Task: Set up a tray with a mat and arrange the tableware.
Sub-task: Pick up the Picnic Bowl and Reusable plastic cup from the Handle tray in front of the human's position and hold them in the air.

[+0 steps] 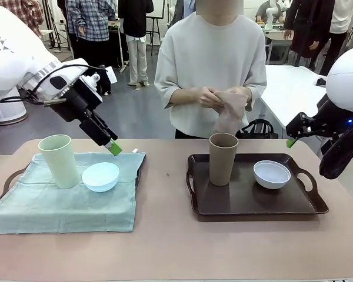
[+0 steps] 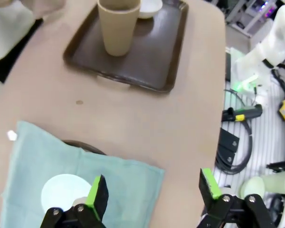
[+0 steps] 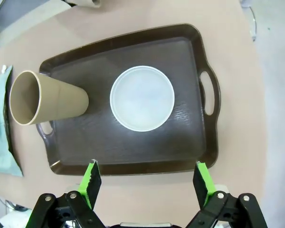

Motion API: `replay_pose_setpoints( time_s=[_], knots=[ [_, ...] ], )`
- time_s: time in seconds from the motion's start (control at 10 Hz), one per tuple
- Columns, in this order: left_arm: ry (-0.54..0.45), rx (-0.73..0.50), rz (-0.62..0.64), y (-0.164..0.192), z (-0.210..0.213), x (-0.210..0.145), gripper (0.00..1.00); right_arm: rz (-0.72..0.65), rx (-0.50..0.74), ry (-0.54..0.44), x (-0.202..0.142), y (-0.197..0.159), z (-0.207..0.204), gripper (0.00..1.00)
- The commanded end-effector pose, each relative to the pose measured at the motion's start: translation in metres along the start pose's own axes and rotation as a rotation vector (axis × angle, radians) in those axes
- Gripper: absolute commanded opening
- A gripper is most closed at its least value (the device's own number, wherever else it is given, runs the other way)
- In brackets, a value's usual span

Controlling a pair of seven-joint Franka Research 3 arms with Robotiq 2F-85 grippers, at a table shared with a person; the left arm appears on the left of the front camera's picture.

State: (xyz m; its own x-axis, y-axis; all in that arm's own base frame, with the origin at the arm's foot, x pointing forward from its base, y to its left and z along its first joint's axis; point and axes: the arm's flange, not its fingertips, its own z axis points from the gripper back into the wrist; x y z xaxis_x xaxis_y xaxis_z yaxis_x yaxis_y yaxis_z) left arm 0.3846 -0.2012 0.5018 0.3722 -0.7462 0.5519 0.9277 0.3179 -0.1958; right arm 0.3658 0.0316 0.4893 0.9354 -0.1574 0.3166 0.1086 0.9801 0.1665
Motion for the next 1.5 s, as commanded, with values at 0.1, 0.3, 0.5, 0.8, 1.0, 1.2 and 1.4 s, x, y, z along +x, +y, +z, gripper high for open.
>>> replay_pose_setpoints(
  time_s=[0.1,0.3,0.5,0.8,1.0,1.2,1.4],
  knots=[
    [-0.014,0.041,-0.016,-0.003,0.004,-0.004,1.0,-0.004,-0.017,-0.002,-0.002,0.003,0.002,1.0],
    [-0.055,-0.007,-0.128,0.0,-0.005,0.016,1.0,-0.03,-0.026,0.028,0.016,-0.002,-0.003,1.0],
    [-0.094,-0.057,-0.313,0.013,-0.035,0.06,1.0,-0.018,-0.025,0.076,0.044,-0.003,-0.018,1.0],
    [-0.089,-0.072,-0.481,0.028,-0.081,0.082,1.0,0.057,-0.065,0.085,0.052,0.003,-0.061,1.0],
    [-0.12,-0.106,-0.542,0.036,-0.124,0.097,1.0,0.113,-0.092,0.103,0.051,0.005,-0.082,1.0],
    [-0.138,-0.088,-0.527,0.043,-0.161,0.106,1.0,0.112,-0.085,0.108,0.049,-0.003,-0.092,1.0],
    [-0.182,-0.091,-0.48,0.048,-0.196,0.118,1.0,0.106,-0.071,0.117,0.046,-0.006,-0.103,1.0]
  ],
)
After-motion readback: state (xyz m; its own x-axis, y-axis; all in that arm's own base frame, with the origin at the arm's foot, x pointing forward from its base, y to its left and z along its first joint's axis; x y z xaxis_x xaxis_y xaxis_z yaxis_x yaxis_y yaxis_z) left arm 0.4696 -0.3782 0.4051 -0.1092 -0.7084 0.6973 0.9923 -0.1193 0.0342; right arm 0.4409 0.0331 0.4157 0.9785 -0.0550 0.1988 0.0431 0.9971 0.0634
